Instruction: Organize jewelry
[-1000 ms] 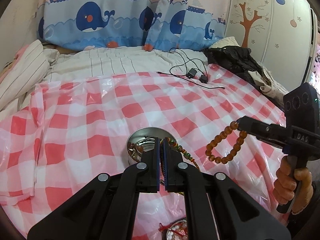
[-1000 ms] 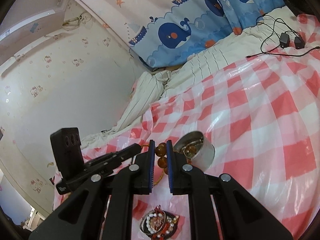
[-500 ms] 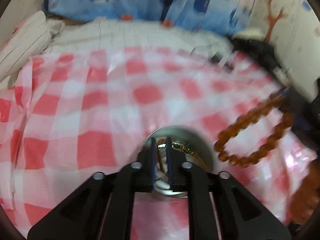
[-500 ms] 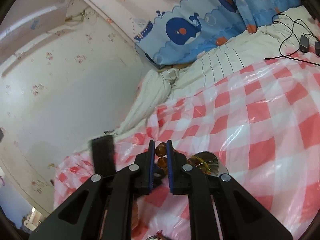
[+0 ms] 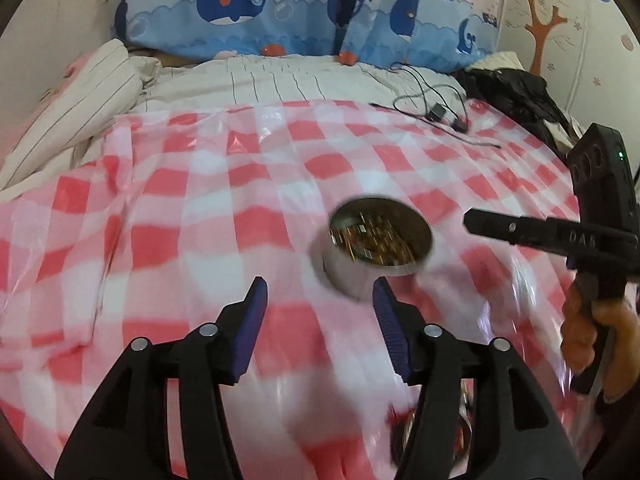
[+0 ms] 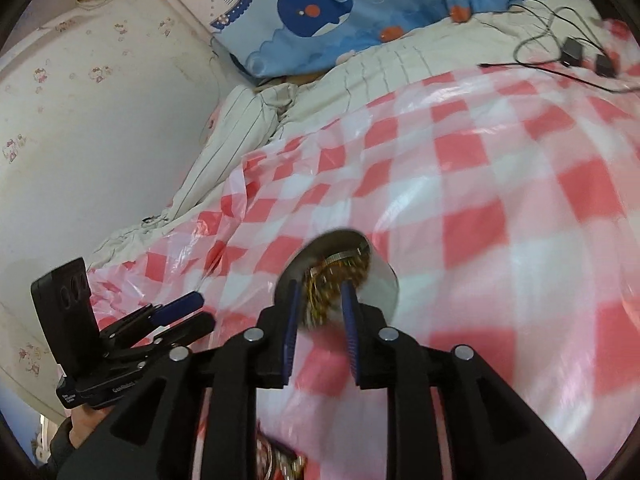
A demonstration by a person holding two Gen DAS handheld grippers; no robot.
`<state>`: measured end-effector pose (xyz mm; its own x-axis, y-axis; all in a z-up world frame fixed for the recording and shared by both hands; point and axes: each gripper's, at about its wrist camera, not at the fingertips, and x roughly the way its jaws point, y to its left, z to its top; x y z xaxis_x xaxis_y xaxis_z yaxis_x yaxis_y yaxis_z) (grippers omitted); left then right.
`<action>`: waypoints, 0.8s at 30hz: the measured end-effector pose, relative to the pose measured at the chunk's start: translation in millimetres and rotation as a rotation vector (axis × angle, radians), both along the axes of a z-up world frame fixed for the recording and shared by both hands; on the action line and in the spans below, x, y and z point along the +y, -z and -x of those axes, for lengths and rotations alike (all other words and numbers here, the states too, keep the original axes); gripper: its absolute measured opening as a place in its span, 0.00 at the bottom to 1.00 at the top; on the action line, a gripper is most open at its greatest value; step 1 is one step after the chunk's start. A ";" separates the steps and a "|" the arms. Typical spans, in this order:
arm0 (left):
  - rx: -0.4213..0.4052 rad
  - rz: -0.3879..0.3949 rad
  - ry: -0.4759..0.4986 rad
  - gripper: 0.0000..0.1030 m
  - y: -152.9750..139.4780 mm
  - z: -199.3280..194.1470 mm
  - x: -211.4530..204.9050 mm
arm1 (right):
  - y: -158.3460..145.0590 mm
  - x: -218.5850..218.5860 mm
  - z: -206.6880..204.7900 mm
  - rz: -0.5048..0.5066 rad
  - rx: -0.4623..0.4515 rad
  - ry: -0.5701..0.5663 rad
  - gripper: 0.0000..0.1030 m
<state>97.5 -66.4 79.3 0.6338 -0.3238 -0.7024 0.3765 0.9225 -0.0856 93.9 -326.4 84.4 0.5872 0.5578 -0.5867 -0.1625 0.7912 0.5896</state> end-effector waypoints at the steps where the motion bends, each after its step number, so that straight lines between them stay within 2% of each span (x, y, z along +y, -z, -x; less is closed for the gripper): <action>1: 0.002 -0.006 0.004 0.54 1.8 7.0 0.3 | 1.0 -3.9 9.6 -0.001 0.006 0.009 0.24; 6: 0.012 -0.031 0.033 0.54 15.2 55.0 -1.3 | 7.7 -14.1 73.3 0.020 0.040 0.042 0.27; 9: -0.005 -0.028 0.035 0.54 16.6 85.1 -1.6 | 9.4 -9.3 106.7 0.063 0.043 0.068 0.39; 11: -0.006 -0.023 0.036 0.55 18.6 100.2 -1.1 | 15.0 -4.3 123.3 0.103 0.053 0.076 0.42; 15: 0.017 -0.043 0.043 0.56 30.2 114.3 -1.8 | 37.6 4.5 132.8 0.146 0.108 0.084 0.43; 18: 0.022 -0.099 0.048 0.56 38.5 116.7 -5.0 | 37.1 10.3 136.4 0.190 0.086 0.093 0.43; 24: 0.008 -0.107 0.036 0.56 37.5 111.9 -3.4 | 39.0 19.1 138.7 0.223 0.064 0.077 0.53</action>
